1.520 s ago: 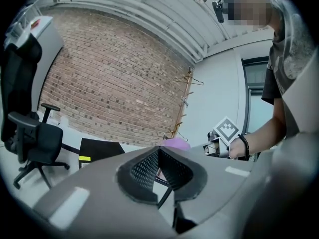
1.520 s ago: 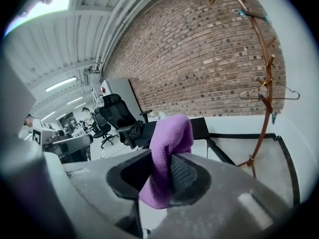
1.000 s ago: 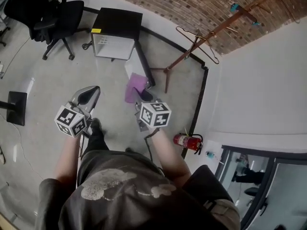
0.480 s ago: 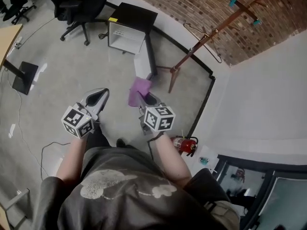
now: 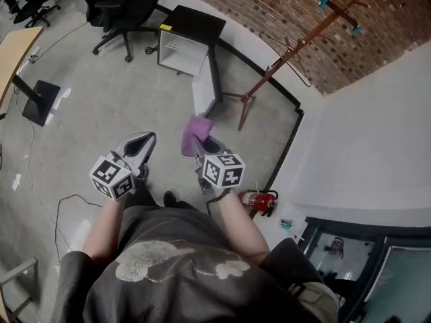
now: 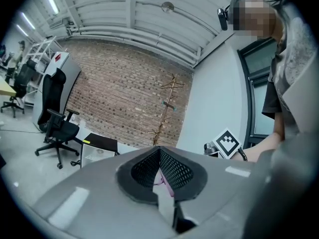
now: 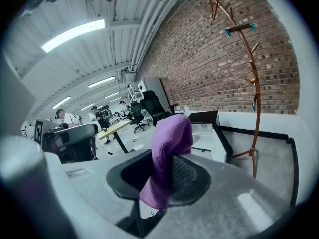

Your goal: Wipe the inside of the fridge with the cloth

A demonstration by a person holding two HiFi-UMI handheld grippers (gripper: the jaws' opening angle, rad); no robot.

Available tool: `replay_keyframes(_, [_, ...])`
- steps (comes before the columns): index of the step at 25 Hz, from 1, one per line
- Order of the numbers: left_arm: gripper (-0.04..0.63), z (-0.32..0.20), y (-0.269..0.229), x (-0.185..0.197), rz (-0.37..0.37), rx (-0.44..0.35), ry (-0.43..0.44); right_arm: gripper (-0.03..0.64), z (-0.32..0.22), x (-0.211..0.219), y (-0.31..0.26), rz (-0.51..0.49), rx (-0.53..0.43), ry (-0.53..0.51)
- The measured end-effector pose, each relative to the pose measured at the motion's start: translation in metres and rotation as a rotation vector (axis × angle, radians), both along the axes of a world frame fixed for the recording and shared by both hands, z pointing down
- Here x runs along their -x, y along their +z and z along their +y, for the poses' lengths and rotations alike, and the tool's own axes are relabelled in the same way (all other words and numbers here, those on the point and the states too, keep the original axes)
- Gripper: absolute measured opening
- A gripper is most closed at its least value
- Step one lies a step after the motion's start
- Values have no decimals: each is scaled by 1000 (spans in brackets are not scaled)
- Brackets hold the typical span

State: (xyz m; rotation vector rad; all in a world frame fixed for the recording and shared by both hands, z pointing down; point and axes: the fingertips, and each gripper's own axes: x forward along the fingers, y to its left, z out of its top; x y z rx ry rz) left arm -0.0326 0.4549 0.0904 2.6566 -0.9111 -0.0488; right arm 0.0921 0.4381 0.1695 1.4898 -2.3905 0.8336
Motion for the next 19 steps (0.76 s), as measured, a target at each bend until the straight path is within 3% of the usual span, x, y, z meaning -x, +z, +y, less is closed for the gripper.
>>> replay_keyframes(9, [17, 11, 5, -13, -4, 10, 67, 77, 12, -10, 7, 24, 27, 26])
replay_keyframes(19, [17, 15, 3, -14, -24, 10, 84, 75, 16, -15, 5, 39, 43, 25])
